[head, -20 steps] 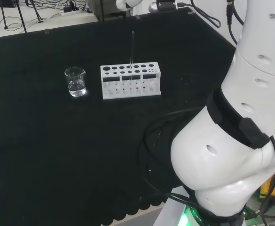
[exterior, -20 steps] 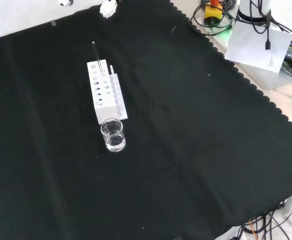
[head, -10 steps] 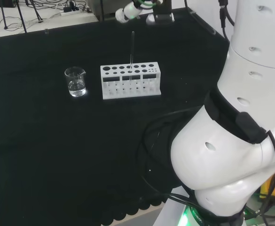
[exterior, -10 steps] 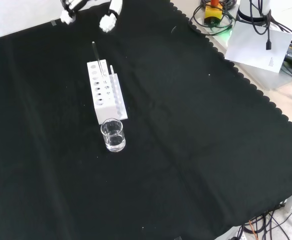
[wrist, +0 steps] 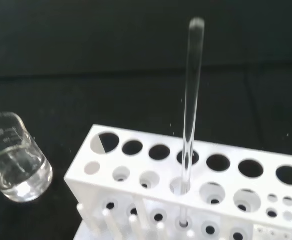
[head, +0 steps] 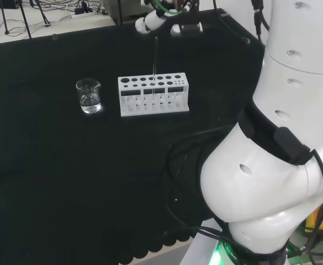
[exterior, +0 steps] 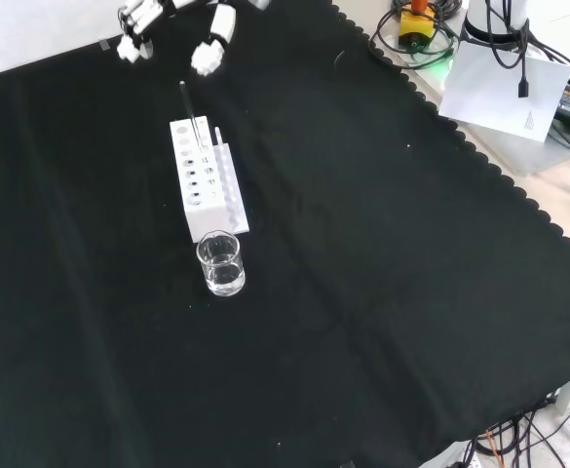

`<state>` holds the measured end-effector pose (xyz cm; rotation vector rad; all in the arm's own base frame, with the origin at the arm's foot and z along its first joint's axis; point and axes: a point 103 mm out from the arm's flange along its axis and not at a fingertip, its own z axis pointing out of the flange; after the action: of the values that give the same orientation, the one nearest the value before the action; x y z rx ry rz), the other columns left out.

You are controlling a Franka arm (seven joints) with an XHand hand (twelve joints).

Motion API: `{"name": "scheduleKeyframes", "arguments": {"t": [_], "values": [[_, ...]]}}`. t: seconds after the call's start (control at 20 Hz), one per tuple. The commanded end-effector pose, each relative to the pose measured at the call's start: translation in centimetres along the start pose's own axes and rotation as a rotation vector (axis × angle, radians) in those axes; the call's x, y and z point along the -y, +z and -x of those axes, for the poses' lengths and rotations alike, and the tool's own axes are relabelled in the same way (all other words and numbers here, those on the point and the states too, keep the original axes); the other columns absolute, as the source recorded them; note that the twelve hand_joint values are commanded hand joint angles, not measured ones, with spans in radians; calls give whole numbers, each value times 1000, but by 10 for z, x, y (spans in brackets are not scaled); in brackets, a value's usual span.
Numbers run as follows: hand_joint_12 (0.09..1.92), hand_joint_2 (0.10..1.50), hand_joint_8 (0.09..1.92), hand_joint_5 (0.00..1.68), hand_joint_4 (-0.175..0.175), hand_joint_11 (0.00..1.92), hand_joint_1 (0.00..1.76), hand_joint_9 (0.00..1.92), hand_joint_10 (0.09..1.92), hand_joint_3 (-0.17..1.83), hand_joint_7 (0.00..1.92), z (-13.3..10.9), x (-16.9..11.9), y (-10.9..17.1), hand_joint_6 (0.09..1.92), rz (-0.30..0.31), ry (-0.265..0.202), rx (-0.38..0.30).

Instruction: Take the glass rod from the white test tube rack.

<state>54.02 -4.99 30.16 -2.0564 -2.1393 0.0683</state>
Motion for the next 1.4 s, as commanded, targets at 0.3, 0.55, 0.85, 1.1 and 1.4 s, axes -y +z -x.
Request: {"name": "scheduleKeyframes", "arguments": {"t": [0.3, 0.55, 0.85, 1.1, 1.4], "values": [[1439, 886, 1002, 309, -151, 298, 583, 643, 936, 422, 403, 6, -12, 48, 87, -51, -5, 37], [1419, 891, 1002, 315, -154, 353, 580, 681, 937, 428, 464, 23, -6, 58, 87, -61, -41, 43], [1379, 901, 1016, 330, -160, 477, 584, 787, 957, 438, 582, 32, -1, 59, 87, -69, -9, 32], [1358, 911, 1030, 341, -162, 570, 593, 863, 985, 447, 631, 36, 0, 60, 87, -69, -3, 16], [1312, 927, 1014, 436, -171, 683, 654, 1000, 977, 459, 776, 14, -8, 62, 105, -51, -33, 47]]}}
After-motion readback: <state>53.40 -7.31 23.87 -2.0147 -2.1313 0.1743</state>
